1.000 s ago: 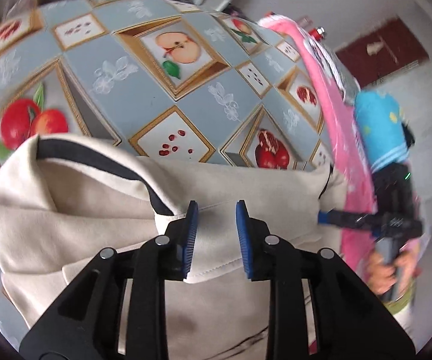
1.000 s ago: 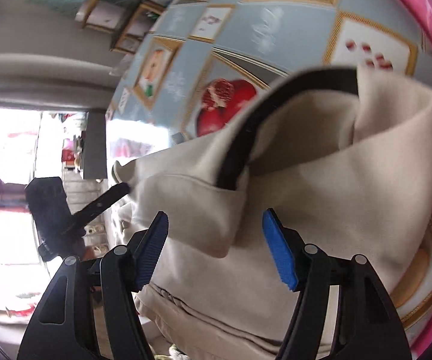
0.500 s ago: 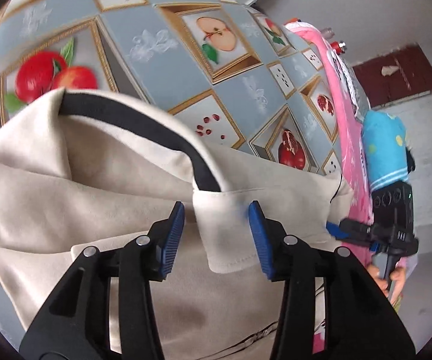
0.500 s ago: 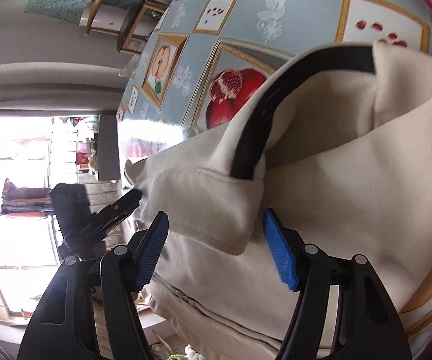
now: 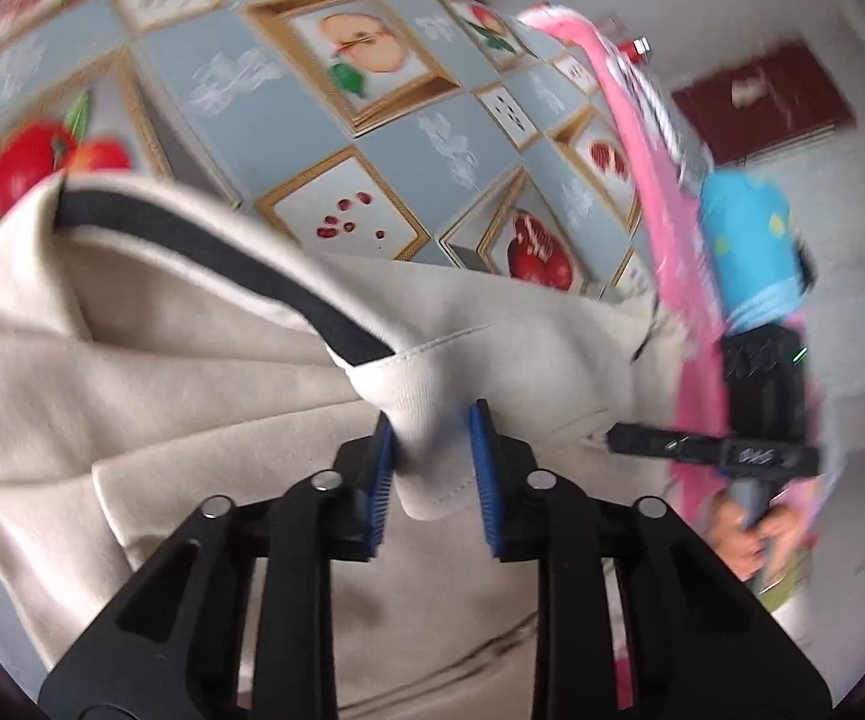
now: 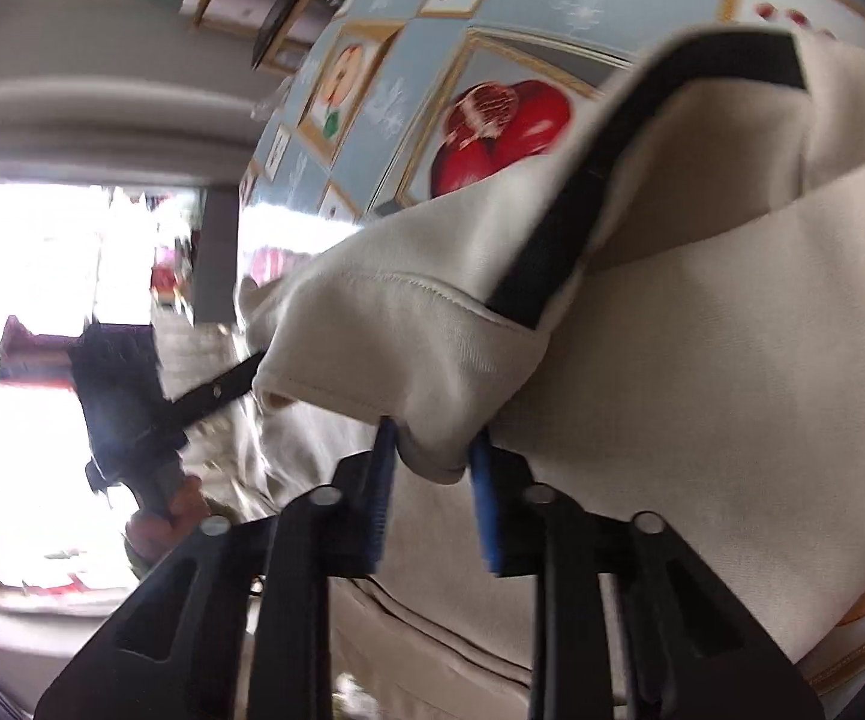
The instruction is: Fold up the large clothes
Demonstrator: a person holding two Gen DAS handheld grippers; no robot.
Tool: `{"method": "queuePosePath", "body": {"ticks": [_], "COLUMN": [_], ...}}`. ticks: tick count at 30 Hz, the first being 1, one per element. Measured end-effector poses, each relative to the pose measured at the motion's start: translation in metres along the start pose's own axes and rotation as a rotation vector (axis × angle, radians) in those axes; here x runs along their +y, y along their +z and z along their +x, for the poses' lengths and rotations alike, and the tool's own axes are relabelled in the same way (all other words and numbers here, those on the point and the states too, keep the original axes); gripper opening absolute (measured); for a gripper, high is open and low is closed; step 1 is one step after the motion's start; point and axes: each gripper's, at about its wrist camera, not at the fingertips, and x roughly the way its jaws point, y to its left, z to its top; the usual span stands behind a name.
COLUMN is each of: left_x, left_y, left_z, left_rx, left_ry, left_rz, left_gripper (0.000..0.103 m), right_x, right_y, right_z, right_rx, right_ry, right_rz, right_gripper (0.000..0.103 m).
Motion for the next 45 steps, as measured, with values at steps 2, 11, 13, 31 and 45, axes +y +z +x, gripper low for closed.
{"method": "queuePosePath", "body": {"ticks": [2, 11, 13, 31, 45], "left_x": [-0.014, -0.063, -0.06, -0.055, -0.039], "left_y": [-0.001, 0.002, 0.009, -0.008, -0.006], "left_z": [0.002, 0.037, 0.042, 0.041, 0.032], "left_rx": [-0.018, -0.12, -0.126, -0.101, -0.145], "left_ry": [0.109, 0.532, 0.54, 0.507, 0.408], "left_rz": [0.123, 0.568, 0.563, 0.572, 0.494], "left_gripper": [0.014, 0.009, 0.009, 0.009, 0.014], "right_x": [0.013, 0.055, 0.049, 0.019, 0.098], "right_y": [0.0, 0.042, 0.055, 0.017, 0.027], "right_z": [0.002, 0.018, 0.025, -0.05, 0.082], "right_rx": [0.006, -0.078, -0.088, -0.298, -0.162], "right_ry": [-0.106, -0.504, -0.525, -0.345, -0.351], "right_rz": [-0.103, -0.406, -0.407, -0.248, -0.562], "right_gripper": [0.015, 0.012, 0.012, 0.045, 0.0]}}
